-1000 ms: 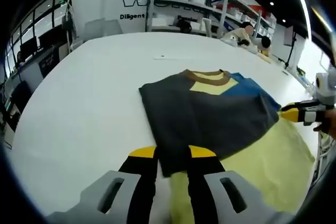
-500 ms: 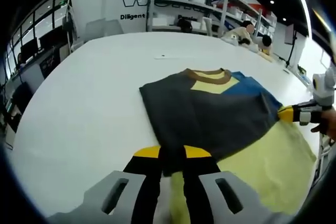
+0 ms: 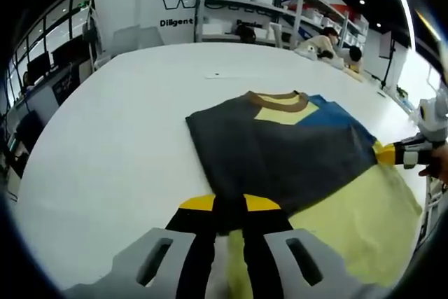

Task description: Fold the garment on the visible template until the final outline fits inside the template.

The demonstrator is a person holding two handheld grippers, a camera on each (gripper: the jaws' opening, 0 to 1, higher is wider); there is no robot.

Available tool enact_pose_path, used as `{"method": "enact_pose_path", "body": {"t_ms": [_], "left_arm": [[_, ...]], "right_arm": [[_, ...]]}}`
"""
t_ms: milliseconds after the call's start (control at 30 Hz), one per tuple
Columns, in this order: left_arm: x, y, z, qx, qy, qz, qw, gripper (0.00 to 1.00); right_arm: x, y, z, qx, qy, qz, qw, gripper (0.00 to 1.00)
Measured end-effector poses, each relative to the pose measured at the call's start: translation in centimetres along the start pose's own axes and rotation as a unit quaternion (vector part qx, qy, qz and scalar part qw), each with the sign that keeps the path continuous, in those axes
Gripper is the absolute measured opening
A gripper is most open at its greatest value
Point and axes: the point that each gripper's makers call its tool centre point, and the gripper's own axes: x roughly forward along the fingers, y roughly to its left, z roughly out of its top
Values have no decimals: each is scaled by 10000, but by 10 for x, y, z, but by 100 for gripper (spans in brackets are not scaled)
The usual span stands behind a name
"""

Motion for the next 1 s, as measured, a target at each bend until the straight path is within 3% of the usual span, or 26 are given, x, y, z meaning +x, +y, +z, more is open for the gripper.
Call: {"method": "enact_pose_path", "body": {"t_ms": [533, 767, 1000], "left_arm": [[1, 3, 0, -88, 18, 78, 9999, 7], [2, 4, 1, 106, 115, 124, 9998, 5], [0, 20, 2, 244, 165, 230, 9993, 5]], "right_arm": [[-1, 0, -4, -300, 169, -209, 9992, 0], [-2, 1, -5, -240, 168, -255, 9992, 0], [1, 16, -5, -356, 230, -92, 9991, 0]]}}
